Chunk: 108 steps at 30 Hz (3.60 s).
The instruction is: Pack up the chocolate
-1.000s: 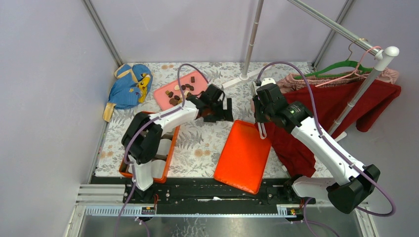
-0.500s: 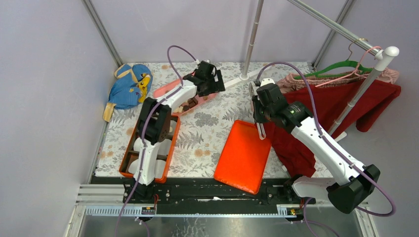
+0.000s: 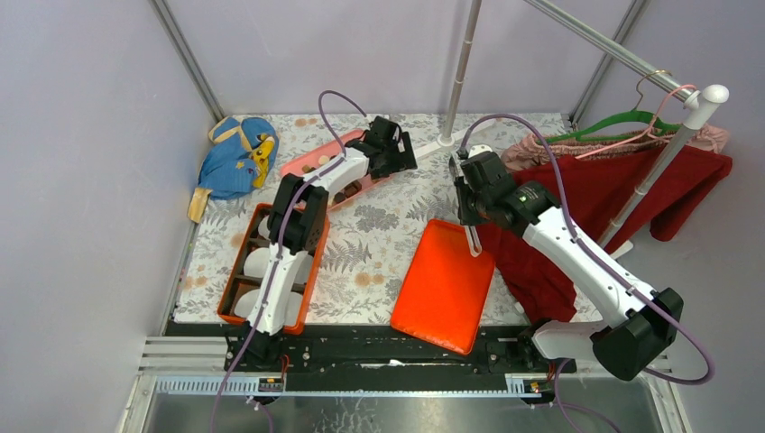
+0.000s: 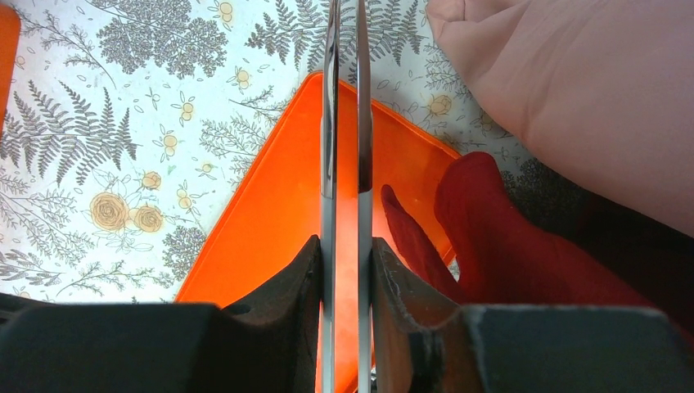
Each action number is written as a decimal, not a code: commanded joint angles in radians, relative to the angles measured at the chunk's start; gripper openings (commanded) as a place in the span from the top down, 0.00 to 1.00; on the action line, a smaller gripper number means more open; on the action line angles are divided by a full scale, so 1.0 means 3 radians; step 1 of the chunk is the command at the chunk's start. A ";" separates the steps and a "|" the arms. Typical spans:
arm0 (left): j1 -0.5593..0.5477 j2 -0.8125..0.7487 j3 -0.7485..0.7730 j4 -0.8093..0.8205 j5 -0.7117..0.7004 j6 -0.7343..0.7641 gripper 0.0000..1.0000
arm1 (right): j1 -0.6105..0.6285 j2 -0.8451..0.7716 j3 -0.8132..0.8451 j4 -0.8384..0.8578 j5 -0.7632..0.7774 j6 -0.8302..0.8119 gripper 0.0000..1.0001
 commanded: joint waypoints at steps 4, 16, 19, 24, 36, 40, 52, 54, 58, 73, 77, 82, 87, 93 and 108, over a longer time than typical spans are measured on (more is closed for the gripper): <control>0.0041 0.0123 -0.0014 0.0124 0.0263 -0.0068 0.03 | -0.0019 0.0039 0.0134 0.0173 -0.0006 -0.0047 0.79; -0.0044 -0.0586 -0.1232 0.0174 0.0121 -0.0006 0.03 | -0.0022 0.0127 0.0171 0.0223 -0.0066 -0.0064 0.80; -0.0047 -0.0674 -0.1428 0.0156 0.0128 -0.0005 0.03 | -0.0021 0.0128 0.0177 0.0236 -0.0085 -0.0064 0.80; -0.0098 -0.0872 -0.1788 0.0144 0.0141 0.0067 0.03 | -0.0023 0.0108 0.0168 0.0239 -0.0091 -0.0055 0.80; -0.0371 -0.1474 -0.2517 -0.0028 0.0017 0.0417 0.03 | -0.0023 0.0067 0.0129 0.0294 -0.0154 -0.0030 0.80; -0.0511 -0.1573 -0.2612 -0.0130 0.0024 0.0575 0.03 | -0.0022 0.0046 0.0083 0.0315 -0.0192 0.0002 0.80; -0.0652 -0.2045 -0.3006 -0.0344 0.0100 0.0740 0.03 | -0.0022 -0.0005 0.0009 0.0411 -0.0278 0.0033 0.80; -0.0684 -0.2090 -0.3012 -0.0417 0.0140 0.0778 0.03 | -0.0022 0.0016 0.0006 0.0418 -0.0307 0.0033 0.80; -0.0734 -0.2286 -0.2890 -0.0604 0.0189 0.0788 0.03 | -0.0021 0.0119 0.0042 0.0384 -0.0421 0.0018 0.79; 0.0255 -0.3457 -0.2763 -0.1303 -0.0587 0.0153 0.01 | 0.0075 0.0705 0.0301 0.0510 -0.1158 -0.0040 0.80; 0.0488 -0.3670 -0.2971 -0.1470 -0.0679 -0.0039 0.02 | 0.0388 0.1031 0.0505 0.0433 -0.1151 -0.0129 0.80; 0.0564 -0.3741 -0.3239 -0.1353 -0.0281 0.0031 0.02 | 0.0536 0.1415 0.0720 0.0380 -0.1268 -0.0162 0.74; 0.0562 -0.3557 -0.3351 -0.1117 -0.0139 0.0117 0.02 | 0.0571 0.1665 0.0881 0.0300 -0.1218 -0.0201 0.70; 0.0562 -0.3194 -0.3269 -0.0801 0.0115 0.0153 0.02 | 0.0571 0.1878 0.0987 0.0198 -0.1105 -0.0251 0.68; 0.0623 -0.2387 -0.2671 -0.0556 0.0223 0.0165 0.02 | 0.0570 0.2028 0.0999 0.0265 -0.1028 -0.0236 0.67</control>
